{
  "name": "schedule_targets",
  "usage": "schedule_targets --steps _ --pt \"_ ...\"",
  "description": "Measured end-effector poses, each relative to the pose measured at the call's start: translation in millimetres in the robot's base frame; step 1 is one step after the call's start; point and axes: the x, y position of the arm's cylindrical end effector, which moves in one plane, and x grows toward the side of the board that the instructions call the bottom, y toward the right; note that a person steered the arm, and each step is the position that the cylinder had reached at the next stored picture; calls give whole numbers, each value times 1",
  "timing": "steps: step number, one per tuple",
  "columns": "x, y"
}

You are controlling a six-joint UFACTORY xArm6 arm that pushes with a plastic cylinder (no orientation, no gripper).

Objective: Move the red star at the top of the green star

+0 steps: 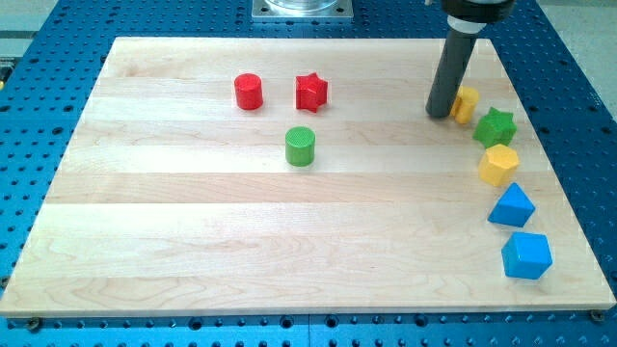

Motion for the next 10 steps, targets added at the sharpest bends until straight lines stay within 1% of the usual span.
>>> schedule_targets --steps 2,3,4,5,6,7,8,9,10 --pt "0 9" --pt "0 27" --pt "-8 28" --pt "4 -29" --pt "33 -141" --pt "-3 -184" --pt "-21 -225" --pt "-48 -204" --pt "-58 -124"
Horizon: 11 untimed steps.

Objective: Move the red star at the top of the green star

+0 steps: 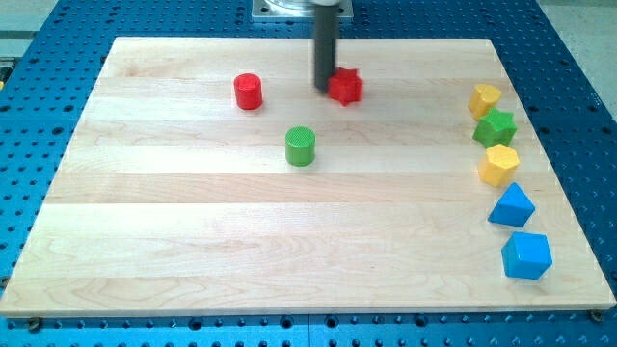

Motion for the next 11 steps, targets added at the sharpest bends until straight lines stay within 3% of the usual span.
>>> schedule_targets --steps 1,2,4,5,6,7,8,10,11 --pt "1 -4" --pt "27 -45" --pt "29 83" --pt "45 70" --pt "55 98" --pt "13 126" --pt "-5 97" --pt "-42 125" --pt "-35 143"
